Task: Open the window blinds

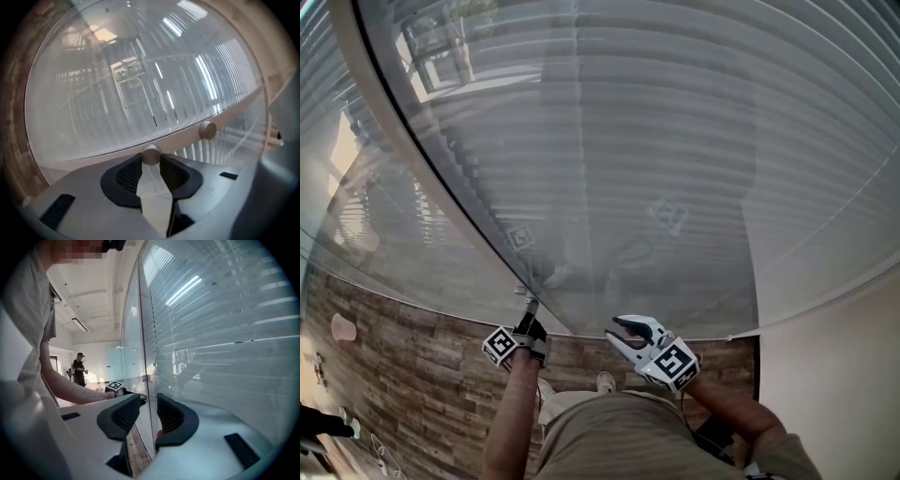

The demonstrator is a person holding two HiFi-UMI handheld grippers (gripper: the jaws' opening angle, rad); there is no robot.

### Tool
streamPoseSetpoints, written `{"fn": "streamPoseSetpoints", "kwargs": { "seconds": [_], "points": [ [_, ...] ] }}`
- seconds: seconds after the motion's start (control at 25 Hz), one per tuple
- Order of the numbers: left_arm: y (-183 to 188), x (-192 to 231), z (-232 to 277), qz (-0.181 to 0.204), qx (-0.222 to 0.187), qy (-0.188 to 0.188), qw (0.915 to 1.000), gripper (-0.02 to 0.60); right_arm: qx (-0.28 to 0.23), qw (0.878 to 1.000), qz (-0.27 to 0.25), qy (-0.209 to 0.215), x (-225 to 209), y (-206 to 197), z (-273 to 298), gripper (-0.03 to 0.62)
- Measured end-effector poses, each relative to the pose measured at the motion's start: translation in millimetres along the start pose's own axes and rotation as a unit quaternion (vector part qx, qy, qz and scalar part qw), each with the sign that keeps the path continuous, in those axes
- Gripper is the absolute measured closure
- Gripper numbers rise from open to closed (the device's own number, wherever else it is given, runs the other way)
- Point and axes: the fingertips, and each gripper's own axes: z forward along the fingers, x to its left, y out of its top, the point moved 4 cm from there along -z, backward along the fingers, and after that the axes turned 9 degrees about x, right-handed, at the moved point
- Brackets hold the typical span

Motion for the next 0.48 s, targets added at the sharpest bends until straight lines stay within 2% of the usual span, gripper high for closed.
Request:
{"fn": "streamPoseSetpoints", "kwargs": {
  "seconds": [0.12,0.28,0.36,0.48],
  "points": [
    [0,2,0,-0.066,-0.011,-0.033,0.9972,0.449,0.001,1.000,-0.001,0.000,0,0,0,0.473],
    [-2,7,-2,-0.155,-0.031,-0.070,0.9850,0.449,0.002,1.000,0.000,0.000,0,-1,-2,0.473],
    [-4,10,-2,-0.203,-0.036,-0.089,0.9745,0.449,0.003,1.000,-0.002,0.000,2,-2,-3,0.473],
    [-3,13,-1,-0.275,-0.037,-0.122,0.9529,0.449,0.004,1.000,-0.006,0.002,3,-2,-3,0.473]
  ]
}}
